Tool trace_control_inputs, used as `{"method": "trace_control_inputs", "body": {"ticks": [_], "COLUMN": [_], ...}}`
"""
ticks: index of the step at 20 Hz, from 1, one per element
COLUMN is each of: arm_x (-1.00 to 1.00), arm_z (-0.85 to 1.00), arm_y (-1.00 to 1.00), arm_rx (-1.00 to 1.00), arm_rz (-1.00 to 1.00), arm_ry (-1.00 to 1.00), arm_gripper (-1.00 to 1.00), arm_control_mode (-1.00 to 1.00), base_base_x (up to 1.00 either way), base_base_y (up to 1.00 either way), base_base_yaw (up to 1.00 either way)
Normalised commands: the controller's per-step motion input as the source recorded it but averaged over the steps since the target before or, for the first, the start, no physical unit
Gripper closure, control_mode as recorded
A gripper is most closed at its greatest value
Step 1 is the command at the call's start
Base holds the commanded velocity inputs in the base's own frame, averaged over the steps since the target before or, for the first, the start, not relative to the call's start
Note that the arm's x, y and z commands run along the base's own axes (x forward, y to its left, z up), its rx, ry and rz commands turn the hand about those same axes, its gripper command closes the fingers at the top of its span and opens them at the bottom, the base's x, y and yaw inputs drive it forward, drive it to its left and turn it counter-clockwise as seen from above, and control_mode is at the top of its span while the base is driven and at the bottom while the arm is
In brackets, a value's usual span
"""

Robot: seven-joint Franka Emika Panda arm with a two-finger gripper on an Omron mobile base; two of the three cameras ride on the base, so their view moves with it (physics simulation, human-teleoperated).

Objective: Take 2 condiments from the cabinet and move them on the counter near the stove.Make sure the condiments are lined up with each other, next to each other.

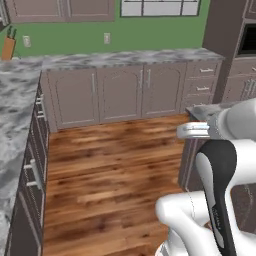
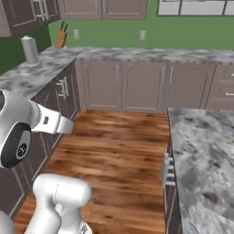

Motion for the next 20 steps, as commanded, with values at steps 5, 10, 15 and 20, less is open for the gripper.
{"method": "trace_control_inputs", "body": {"ticks": [5, 10, 15, 20], "arm_x": [0.0, 0.0, 0.0, 0.0], "arm_z": [0.0, 0.0, 0.0, 0.0], "arm_y": [0.0, 0.0, 0.0, 0.0], "arm_rx": [0.0, 0.0, 0.0, 0.0], "arm_rz": [0.0, 0.0, 0.0, 0.0], "arm_ry": [0.0, 0.0, 0.0, 0.0], "arm_gripper": [-1.0, -1.0, -1.0, -1.0], "arm_control_mode": [1.0, 1.0, 1.0, 1.0], "base_base_x": [1.0, 1.0, 1.0, 1.0], "base_base_y": [0.27, 0.46, 0.45, 0.39], "base_base_yaw": [-0.25, -0.2, -0.22, -0.31]}}
